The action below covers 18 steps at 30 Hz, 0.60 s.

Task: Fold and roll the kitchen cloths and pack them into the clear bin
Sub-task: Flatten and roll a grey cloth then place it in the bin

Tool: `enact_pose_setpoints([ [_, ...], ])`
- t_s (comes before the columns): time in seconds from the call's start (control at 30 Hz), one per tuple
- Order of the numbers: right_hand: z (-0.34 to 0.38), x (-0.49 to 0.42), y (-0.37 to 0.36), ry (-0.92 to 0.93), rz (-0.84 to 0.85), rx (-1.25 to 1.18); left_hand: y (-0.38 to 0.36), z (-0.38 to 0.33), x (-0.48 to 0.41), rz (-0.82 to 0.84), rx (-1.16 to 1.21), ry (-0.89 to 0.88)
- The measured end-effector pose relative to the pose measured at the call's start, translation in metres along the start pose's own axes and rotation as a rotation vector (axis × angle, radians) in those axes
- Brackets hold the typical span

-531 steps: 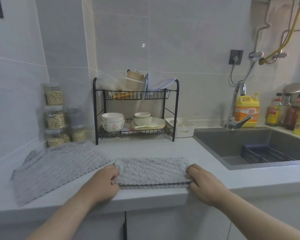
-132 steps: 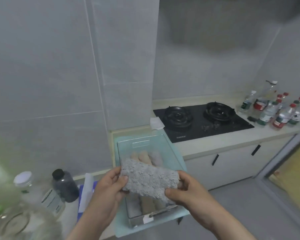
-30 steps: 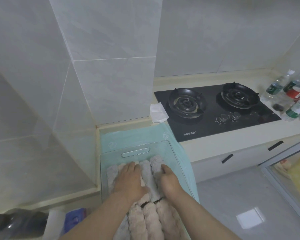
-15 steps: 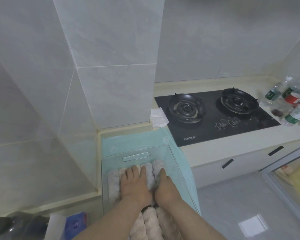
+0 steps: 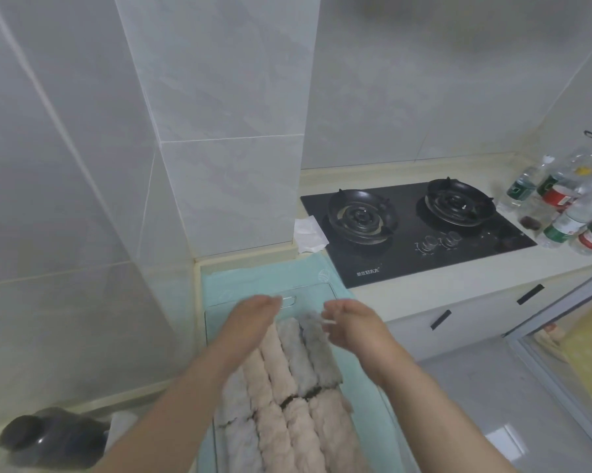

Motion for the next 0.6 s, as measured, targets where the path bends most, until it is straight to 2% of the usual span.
enact_pose_setpoints([
  [0.03, 0.013, 0.005, 0.001, 0.017, -0.001, -0.058, 0.010, -0.009, 0.005, -0.019, 0.169, 0.010],
  [0.1, 0.036, 0.012, 0.003, 0.063, -0.002, -0.119, 0.026, -0.025, 0.014, -0.069, 0.304, -0.029],
  [0.37, 0.085, 0.040, -0.002, 0.178, 0.157, -0.129, 0.041, -0.075, 0.069, -0.185, 0.392, -0.212],
  [0.6, 0.108, 0.059, 0.007, 0.284, 0.393, -0.083, 0.027, -0.092, 0.127, -0.453, 0.420, -0.267],
])
Point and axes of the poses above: each hand's wrist, its own x-axis away from the middle knuckle, its own y-axis out of the back of the hand, z = x × y, the point moved 4 cm from there along -x, towards the middle knuckle, and after that the axes turned 7 degrees about z, right-handed, at the moved point
